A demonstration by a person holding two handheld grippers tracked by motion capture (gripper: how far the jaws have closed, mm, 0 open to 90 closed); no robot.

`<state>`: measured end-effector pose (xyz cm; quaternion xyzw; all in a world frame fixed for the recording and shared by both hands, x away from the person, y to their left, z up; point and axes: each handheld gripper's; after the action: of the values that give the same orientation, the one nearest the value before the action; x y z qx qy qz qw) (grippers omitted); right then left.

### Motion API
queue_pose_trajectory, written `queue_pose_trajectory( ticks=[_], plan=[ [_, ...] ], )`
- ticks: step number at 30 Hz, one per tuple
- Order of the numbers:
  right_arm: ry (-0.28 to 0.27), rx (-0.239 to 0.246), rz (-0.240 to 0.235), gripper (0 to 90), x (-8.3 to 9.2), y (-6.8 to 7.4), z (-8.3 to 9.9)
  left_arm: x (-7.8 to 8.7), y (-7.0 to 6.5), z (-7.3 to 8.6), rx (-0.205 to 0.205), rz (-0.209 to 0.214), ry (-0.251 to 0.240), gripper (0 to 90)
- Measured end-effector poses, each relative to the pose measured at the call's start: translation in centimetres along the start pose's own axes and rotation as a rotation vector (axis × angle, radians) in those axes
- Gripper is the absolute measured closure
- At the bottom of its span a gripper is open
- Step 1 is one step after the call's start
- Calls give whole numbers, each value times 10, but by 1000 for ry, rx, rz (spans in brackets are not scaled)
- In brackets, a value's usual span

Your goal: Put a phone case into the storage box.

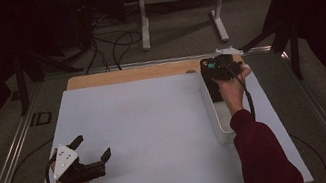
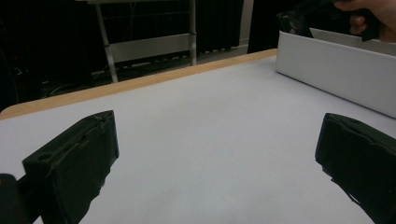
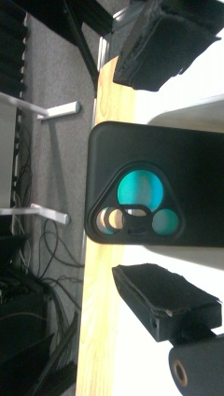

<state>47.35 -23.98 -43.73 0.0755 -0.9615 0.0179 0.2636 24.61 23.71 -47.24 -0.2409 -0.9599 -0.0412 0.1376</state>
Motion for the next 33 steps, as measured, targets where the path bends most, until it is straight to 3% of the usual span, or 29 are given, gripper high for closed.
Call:
queue_pose_trajectory(
  ticks=[13, 21, 26, 33],
  plan=[
    [-33, -15, -91, 78, 29, 3, 3, -2, -1, 0, -5, -1, 8, 0],
    [-36, 11, -160, 78, 49, 9, 11, -2, -1, 0, -5, -3, 14, 0],
    [-54, 34, -230, 78, 69, 14, 14, -2, -1, 0, -3, -3, 16, 0],
    [-78, 68, -284, 78, 93, 19, 18, -3, -2, 0, -6, -2, 19, 0]
  ],
)
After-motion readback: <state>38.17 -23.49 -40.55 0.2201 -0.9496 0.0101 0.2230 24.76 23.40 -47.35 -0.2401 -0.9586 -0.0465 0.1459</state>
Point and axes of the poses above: each handheld gripper's, and its own axes: x roughly backward along the jaws, z roughly out of its underside, y roughly to its left, and after that the axes turned 4 degrees about -z, right-handed
